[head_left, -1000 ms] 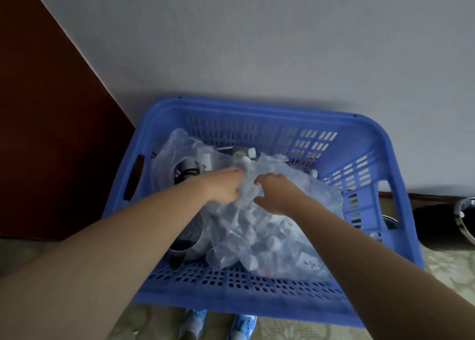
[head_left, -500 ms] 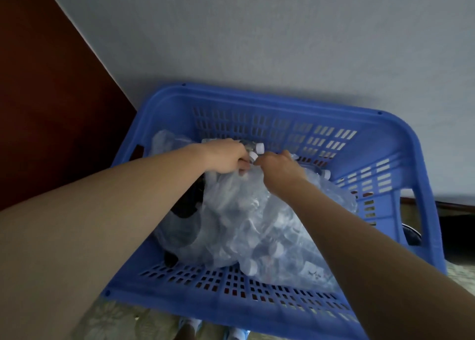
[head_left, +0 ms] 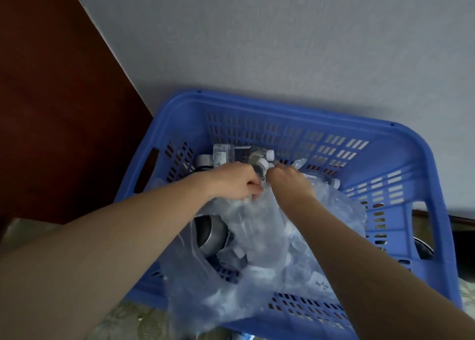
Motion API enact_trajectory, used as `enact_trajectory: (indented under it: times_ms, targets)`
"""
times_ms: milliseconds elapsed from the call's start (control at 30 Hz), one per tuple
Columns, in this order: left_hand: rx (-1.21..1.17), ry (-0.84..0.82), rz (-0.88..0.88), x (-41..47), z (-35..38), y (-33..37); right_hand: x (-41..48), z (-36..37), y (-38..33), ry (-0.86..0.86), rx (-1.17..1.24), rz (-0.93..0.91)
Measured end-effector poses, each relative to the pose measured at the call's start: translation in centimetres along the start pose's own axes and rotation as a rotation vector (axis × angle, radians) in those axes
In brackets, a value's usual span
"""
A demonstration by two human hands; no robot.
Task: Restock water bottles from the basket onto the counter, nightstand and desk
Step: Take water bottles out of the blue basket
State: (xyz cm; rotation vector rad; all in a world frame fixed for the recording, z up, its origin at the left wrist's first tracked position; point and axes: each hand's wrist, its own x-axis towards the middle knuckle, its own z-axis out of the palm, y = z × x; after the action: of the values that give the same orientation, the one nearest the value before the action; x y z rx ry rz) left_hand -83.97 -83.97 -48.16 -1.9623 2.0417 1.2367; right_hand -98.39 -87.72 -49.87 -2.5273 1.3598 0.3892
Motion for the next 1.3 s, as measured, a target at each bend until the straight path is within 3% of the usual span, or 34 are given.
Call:
enact_trajectory:
  times_ms: [133,700,867,1033,1200,1267,1300]
  targets:
    - [-0.130,0.068,-0.024,-0.9,2.7,0.8,-0.7,0.4,0.3,-0.016,-0.029,-0.018]
    - [-0.160,0.254,0.077,-2.1,7.3,3.6,-1.6,1.1,1.5,-0.068,-0.002,0.024]
    - [-0.186,0.159,0.130,-1.3,8.4,6.3,-0.9,0.7,3.1,-0.267,0.093,0.168]
    - [-0.461,-0.086,0.054,-0.4,8.5,10.1,0.7,-0.3,4.1,-0.361,0.130,0.190]
    - [-1.020,-0.437,0.065,-0.6,8.9,7.1,0.2,0.9,3.4,-0.326,0.014,0.045]
    - [-1.142,-0.417,-0.004,-0.1,8.2,4.3,-0.4,1.1,4.0,-0.294,-0.036,0.002]
    - [-1.093,-0.283,-0.054,0.4,7.9,3.0,-0.8,1.1,4.3,-0.284,-0.065,-0.013]
